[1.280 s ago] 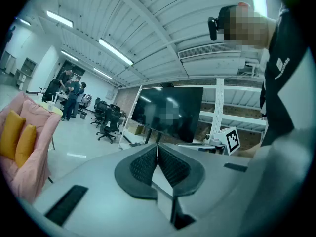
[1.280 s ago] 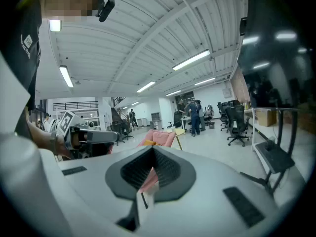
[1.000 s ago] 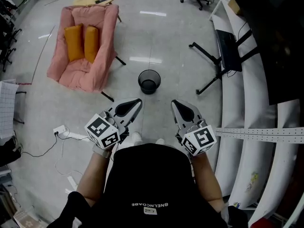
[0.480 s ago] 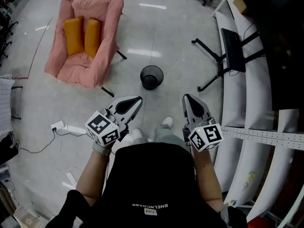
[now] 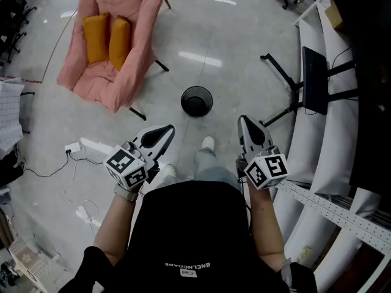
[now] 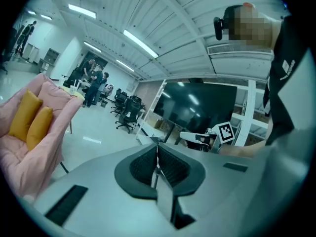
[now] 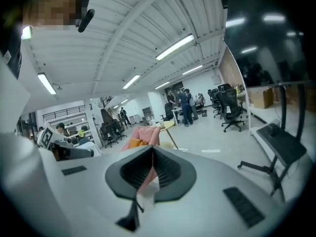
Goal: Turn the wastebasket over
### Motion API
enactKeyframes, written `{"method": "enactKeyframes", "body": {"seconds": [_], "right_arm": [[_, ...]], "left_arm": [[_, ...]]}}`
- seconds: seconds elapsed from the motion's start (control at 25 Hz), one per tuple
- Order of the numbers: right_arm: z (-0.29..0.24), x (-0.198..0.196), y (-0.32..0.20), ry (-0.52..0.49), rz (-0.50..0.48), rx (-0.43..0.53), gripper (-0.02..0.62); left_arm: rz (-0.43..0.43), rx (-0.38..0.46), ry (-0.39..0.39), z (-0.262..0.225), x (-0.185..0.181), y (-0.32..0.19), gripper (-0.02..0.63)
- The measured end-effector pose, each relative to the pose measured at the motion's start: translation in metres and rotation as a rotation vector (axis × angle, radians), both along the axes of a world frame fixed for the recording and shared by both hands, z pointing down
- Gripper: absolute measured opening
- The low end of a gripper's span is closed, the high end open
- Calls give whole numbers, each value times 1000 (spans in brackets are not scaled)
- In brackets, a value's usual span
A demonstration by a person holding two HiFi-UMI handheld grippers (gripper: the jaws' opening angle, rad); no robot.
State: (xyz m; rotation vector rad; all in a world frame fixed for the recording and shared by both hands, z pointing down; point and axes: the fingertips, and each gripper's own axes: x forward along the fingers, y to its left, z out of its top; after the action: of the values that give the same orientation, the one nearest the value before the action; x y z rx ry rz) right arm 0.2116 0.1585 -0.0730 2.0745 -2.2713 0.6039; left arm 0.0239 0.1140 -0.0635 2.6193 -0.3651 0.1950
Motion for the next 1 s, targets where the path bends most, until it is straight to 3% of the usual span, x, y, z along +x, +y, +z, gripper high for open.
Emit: {"method": "enactKeyframes", "body": {"seconds": [0.36,0.72,1.0], "right_arm": [[38,74,-66,-81,-146,-76,12],[112,86,-105,-94,-229,-218,13],[195,101,-149,-60,-272,-326,15]], "left_arm": [[-198,-67,-75,20,61,-45,15],[-301,-185,-154,91,65,-68,15],[-431,-306,-209,188,54,-86,17]]}}
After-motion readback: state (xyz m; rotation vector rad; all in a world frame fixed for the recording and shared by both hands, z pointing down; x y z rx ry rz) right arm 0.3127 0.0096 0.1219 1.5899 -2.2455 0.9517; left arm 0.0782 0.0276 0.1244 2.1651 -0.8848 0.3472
